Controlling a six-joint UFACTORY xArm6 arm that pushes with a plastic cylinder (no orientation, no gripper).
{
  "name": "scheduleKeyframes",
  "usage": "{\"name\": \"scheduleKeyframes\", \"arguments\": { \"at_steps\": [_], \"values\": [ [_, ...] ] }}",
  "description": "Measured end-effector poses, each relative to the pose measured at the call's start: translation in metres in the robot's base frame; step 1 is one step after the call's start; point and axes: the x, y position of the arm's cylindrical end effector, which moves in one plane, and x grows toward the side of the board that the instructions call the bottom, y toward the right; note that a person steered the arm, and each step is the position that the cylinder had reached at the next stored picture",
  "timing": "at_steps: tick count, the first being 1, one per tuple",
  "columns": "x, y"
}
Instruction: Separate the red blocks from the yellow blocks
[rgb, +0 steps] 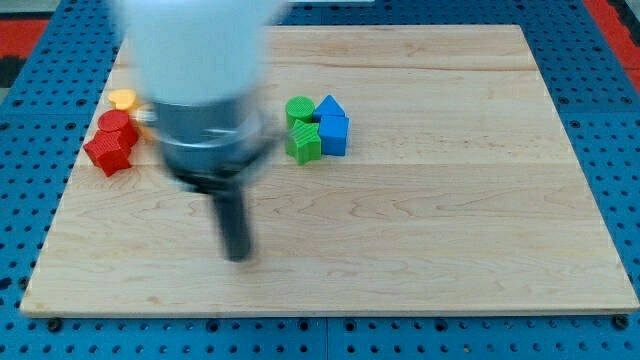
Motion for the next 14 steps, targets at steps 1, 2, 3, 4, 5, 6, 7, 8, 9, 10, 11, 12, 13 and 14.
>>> {"name": "scheduleKeyframes", "arguments": {
  "at_steps": [1, 2, 3, 4, 5, 6, 7, 8, 9, 10, 11, 12, 13, 14],
  "values": [
    [-0.033, -0.108],
    [-0.054, -0.180],
    [-0.054, -0.180],
    [-0.063, -0.181],
    [-0.106, -0.179],
    [-0.122, -0.179],
    [-0.131, -0.176],
    [-0.137, -0.174],
    [-0.142, -0.167],
    [-0.142, -0.154],
    [-0.151, -0.153],
    [-0.173, -0.146],
    [-0.159, -0.098],
    [-0.130, -0.029]
  ]
}}
